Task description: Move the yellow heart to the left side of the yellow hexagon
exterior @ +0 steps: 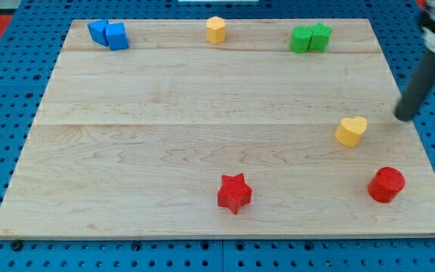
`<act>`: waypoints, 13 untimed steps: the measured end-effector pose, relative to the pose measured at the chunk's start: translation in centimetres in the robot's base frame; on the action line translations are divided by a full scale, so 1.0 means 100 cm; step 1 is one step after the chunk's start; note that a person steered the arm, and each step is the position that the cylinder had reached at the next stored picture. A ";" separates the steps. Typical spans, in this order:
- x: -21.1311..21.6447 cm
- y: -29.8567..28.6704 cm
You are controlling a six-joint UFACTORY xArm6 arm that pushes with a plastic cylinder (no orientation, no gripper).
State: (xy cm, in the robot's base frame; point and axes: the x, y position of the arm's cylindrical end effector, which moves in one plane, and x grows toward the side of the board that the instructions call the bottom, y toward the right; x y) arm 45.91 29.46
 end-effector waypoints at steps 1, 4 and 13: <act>0.033 -0.017; -0.078 -0.207; -0.125 -0.345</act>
State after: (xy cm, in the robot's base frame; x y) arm 33.41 -5.09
